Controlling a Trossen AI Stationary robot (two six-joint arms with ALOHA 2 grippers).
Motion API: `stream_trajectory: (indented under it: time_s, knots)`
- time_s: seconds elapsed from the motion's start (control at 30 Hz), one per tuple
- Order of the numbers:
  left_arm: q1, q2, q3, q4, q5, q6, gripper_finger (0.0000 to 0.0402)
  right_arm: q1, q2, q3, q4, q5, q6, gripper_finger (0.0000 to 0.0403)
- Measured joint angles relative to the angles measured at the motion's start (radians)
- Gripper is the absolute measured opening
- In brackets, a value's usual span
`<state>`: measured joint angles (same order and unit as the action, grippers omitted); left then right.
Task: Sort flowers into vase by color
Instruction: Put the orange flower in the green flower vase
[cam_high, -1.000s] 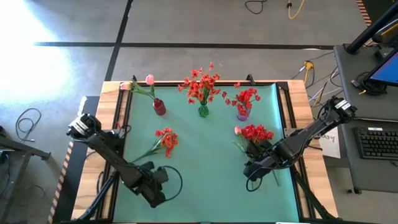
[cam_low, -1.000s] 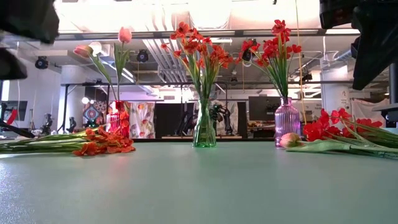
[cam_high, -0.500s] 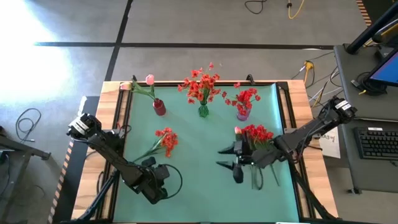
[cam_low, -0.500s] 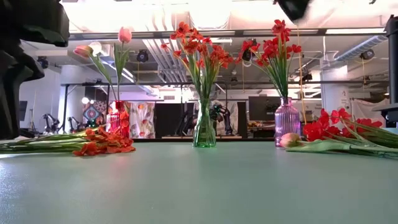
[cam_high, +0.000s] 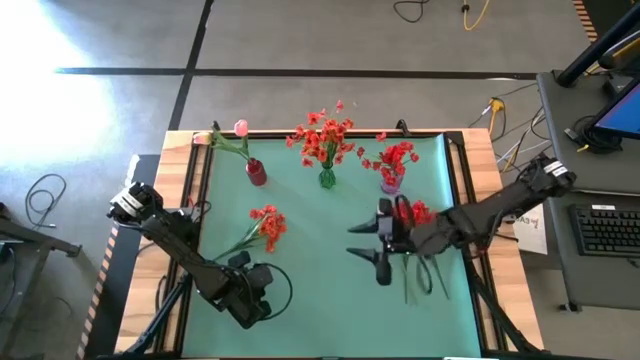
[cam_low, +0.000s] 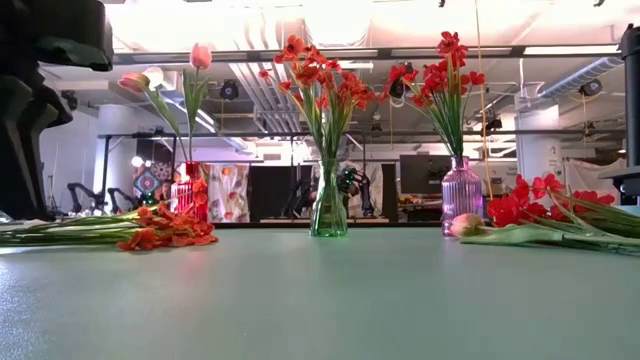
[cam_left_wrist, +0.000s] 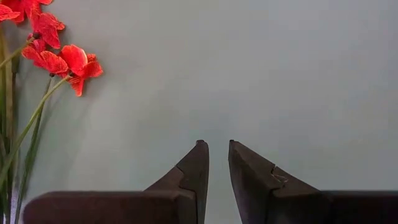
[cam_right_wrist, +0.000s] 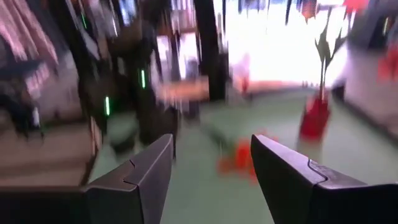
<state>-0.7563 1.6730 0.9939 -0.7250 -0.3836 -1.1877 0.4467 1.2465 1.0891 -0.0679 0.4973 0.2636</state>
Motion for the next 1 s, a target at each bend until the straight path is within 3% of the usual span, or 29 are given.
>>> stream_trajectory:
  time_s: [0.17, 0.4, 0.6, 1.0]
  knots:
    - [0.000, 0.000, 0.000, 0.002, -0.002, -0.001, 0.0049, 0.068, 0.023, 0.069, -0.425, -0.002, 0.295, 0.0210]
    - [0.000, 0.001, 0.000, 0.019, -0.016, -0.012, 0.0049, 0.165, 0.048, 0.030, -0.757, -0.006, 0.676, 0.0210]
    - [0.000, 0.001, 0.000, 0.033, -0.038, -0.012, 0.0049, 0.204, 0.048, -0.048, -0.768, -0.008, 0.793, 0.0210]
    - [0.000, 0.001, 0.000, 0.045, -0.040, -0.012, 0.0049, 0.203, 0.048, -0.079, -0.765, -0.007, 0.810, 0.0210]
